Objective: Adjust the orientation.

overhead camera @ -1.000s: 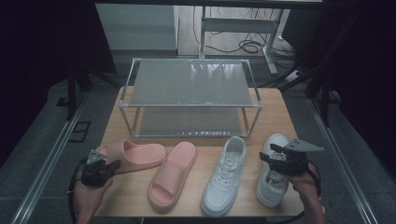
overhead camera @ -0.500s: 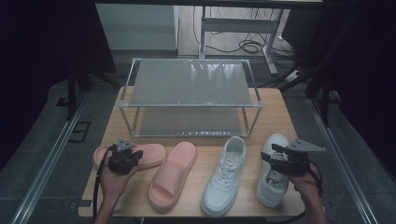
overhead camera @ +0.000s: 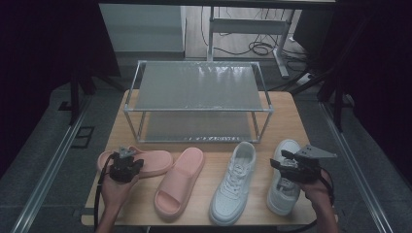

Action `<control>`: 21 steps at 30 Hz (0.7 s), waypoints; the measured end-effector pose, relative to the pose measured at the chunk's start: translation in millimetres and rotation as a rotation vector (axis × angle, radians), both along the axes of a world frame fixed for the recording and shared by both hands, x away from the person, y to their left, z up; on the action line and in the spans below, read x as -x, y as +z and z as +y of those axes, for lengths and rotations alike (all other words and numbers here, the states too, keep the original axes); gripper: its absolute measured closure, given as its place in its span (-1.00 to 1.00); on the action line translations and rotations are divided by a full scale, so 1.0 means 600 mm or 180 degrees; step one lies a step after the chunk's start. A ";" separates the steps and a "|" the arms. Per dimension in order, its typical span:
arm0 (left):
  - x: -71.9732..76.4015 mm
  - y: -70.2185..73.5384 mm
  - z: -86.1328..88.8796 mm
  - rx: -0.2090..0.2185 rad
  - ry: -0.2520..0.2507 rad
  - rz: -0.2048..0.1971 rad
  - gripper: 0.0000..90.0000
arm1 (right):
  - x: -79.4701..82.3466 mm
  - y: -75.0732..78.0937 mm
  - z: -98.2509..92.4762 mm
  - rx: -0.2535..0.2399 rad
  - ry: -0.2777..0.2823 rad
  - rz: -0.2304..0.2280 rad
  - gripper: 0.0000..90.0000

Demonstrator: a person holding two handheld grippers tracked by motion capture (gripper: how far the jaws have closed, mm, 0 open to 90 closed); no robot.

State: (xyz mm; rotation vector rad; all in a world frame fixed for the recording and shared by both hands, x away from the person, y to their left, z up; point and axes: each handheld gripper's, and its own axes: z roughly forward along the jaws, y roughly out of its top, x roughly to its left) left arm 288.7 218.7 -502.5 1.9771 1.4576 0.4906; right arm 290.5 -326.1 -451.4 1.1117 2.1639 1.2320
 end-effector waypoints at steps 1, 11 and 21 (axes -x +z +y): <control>0.000 0.000 0.000 0.0000 0.0000 0.0000 1.00 | 0.000 0.000 0.000 0.0000 0.0000 0.0000 -0.12; 0.009 0.001 0.017 0.0007 -0.0031 0.0078 1.00 | 0.001 0.000 -0.002 -0.0006 -0.0004 -0.0001 -0.12; 0.039 0.002 0.046 0.0025 -0.0025 0.0108 1.00 | 0.001 0.000 -0.002 -0.0006 -0.0009 0.0001 -0.12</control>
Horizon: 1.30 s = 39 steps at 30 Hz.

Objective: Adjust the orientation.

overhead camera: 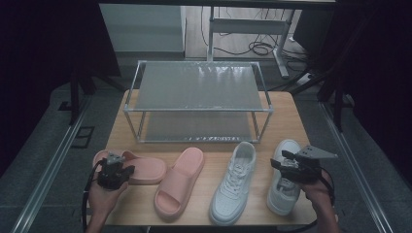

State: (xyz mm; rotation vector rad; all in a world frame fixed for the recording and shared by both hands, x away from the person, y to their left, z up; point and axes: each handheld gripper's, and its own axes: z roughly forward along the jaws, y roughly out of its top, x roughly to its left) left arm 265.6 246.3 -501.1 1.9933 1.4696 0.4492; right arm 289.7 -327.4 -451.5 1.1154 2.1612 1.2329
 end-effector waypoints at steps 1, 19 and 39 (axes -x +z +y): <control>0.000 0.000 0.000 0.0000 0.0000 0.0000 1.00 | 0.000 0.000 0.000 0.0000 0.0000 -0.0001 -0.12; 0.034 0.005 0.028 -0.0042 -0.0034 0.0087 1.00 | 0.002 0.002 -0.007 -0.0008 -0.0022 0.0013 -0.12; 0.082 0.024 0.081 0.0067 -0.0120 0.0144 0.99 | 0.003 0.003 -0.014 -0.0038 -0.0073 0.0024 -0.12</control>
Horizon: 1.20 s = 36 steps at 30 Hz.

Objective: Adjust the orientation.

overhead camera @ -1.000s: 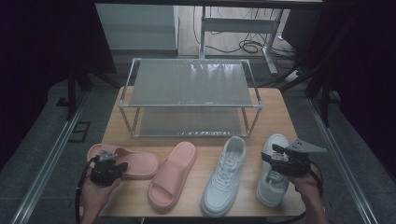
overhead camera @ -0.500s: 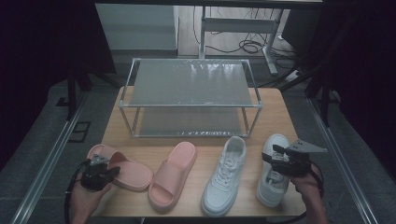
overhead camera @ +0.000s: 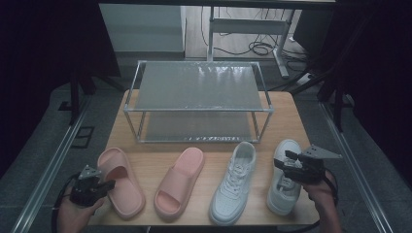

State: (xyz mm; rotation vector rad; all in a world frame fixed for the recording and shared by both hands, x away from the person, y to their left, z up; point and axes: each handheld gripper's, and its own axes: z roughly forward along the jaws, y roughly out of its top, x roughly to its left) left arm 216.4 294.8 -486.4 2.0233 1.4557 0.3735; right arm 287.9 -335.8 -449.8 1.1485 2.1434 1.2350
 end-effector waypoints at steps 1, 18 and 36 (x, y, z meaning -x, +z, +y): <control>0.002 0.004 0.000 0.0012 -0.0003 -0.0021 0.99 | 0.000 0.000 0.000 0.0007 0.0001 -0.0002 -0.12; -0.062 -0.015 0.119 0.0120 0.0674 -0.0019 1.00 | 0.002 0.005 -0.005 -0.0046 -0.0090 -0.0070 -0.11; -0.107 -0.033 0.120 0.0128 0.0653 0.0093 1.00 | 0.000 0.002 -0.005 -0.0049 -0.0103 -0.0051 -0.10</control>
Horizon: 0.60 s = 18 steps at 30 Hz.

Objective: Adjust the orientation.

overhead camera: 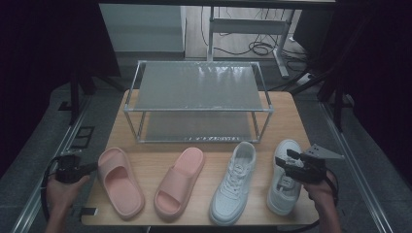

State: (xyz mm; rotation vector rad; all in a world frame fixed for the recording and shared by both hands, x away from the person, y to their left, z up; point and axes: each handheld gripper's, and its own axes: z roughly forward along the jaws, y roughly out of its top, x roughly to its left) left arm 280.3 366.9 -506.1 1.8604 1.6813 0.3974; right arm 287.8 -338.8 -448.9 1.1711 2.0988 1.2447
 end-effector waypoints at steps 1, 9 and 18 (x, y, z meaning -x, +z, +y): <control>0.000 0.000 0.000 0.0001 -0.0001 -0.0002 1.00 | 0.000 0.000 0.000 -0.0002 0.0000 0.0000 -0.10; -0.011 -0.002 -0.005 0.0082 -0.0091 -0.0007 1.00 | 0.000 0.001 0.002 -0.0002 -0.0019 -0.0056 -0.09; -0.036 -0.002 -0.053 0.0124 -0.0330 -0.0011 1.00 | 0.002 0.003 -0.002 -0.0015 -0.0037 -0.0084 -0.09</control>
